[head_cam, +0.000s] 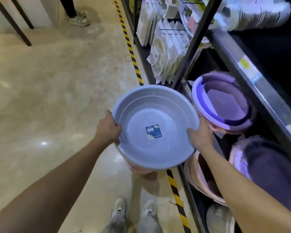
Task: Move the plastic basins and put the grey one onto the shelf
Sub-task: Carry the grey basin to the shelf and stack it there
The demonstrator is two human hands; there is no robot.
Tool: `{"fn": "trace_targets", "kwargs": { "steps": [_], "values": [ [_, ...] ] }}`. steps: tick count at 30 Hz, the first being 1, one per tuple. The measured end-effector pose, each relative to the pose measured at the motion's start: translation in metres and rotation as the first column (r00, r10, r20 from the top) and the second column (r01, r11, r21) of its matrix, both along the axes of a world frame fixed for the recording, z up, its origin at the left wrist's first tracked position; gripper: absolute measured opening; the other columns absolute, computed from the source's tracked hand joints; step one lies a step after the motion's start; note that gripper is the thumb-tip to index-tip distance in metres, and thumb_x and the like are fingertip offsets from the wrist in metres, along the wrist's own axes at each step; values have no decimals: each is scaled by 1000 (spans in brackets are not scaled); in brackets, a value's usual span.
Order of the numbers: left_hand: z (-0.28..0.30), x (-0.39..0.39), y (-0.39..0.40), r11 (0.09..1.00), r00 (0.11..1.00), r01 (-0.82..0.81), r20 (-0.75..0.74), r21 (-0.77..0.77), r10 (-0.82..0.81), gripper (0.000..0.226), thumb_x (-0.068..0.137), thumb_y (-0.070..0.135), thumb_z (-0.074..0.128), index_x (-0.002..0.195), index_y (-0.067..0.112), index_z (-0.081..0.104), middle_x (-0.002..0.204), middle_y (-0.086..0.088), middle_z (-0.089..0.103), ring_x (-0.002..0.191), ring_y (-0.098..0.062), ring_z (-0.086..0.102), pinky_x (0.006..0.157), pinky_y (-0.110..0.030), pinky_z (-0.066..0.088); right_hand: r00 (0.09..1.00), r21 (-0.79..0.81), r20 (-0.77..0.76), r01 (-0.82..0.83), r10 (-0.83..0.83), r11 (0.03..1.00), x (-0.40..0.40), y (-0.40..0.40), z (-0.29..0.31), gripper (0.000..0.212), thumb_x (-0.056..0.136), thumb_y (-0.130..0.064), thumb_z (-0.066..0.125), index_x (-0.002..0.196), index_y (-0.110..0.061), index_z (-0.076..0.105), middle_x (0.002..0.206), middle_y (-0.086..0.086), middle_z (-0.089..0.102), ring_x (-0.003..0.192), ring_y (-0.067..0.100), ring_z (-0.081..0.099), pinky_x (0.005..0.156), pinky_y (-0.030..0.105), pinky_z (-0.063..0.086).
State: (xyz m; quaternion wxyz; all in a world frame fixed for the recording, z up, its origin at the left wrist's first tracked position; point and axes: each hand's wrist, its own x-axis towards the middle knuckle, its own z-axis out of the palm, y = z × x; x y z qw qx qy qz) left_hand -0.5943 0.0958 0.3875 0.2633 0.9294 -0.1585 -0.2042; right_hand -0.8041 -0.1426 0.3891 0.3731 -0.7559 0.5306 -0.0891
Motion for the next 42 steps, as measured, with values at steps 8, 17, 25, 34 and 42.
{"fn": "trace_targets", "kwargs": {
  "steps": [8, 17, 25, 34, 42],
  "values": [
    [-195, -6, -8, 997, 999, -35, -10, 71, 36, 23, 90, 18, 53, 102, 11, 35, 84, -15, 55, 74, -39, 52, 65, -40, 39, 987, 29, -158, 31, -26, 999, 1, -9, -195, 46, 86, -25, 58, 130, -26, 48, 119, 13, 62, 98, 35, 55, 75, 35, 38],
    [-420, -19, 2, 983, 991, 12, 126, 183, -36, 22, 89, 28, 51, 97, 16, 35, 66, 0, 46, 61, -33, 49, 57, -37, 39, 975, -29, -218, 37, -42, 999, -16, 2, -422, 46, 84, -29, 63, 128, -24, 49, 112, 12, 61, 89, 28, 46, 73, 36, 39],
    [-555, -14, 3, 985, 985, 103, 127, 135, -120, 21, 90, 22, 52, 99, 12, 36, 74, -6, 50, 62, -32, 46, 53, -35, 32, 981, -127, -188, 25, -49, 992, -26, 10, -556, 34, 79, -26, 66, 110, -19, 57, 94, 5, 60, 83, 29, 55, 70, 38, 50],
    [-606, -11, 0, 982, 977, 117, 159, 149, -141, 22, 93, 22, 50, 101, 12, 31, 72, -2, 42, 56, -19, 39, 46, -32, 27, 973, -231, -227, -16, -38, 973, -18, 4, -618, 34, 76, -30, 67, 107, -20, 57, 90, 5, 58, 80, 29, 52, 70, 36, 43],
    [-628, 7, -4, 963, 961, 193, 163, 190, -225, 28, 88, 22, 56, 100, 10, 35, 84, -10, 51, 62, -25, 45, 48, -33, 28, 958, -226, -285, -64, -4, 972, -14, 2, -632, 35, 81, -26, 68, 110, -15, 51, 95, 8, 57, 80, 29, 47, 70, 38, 42]
  ]
}}
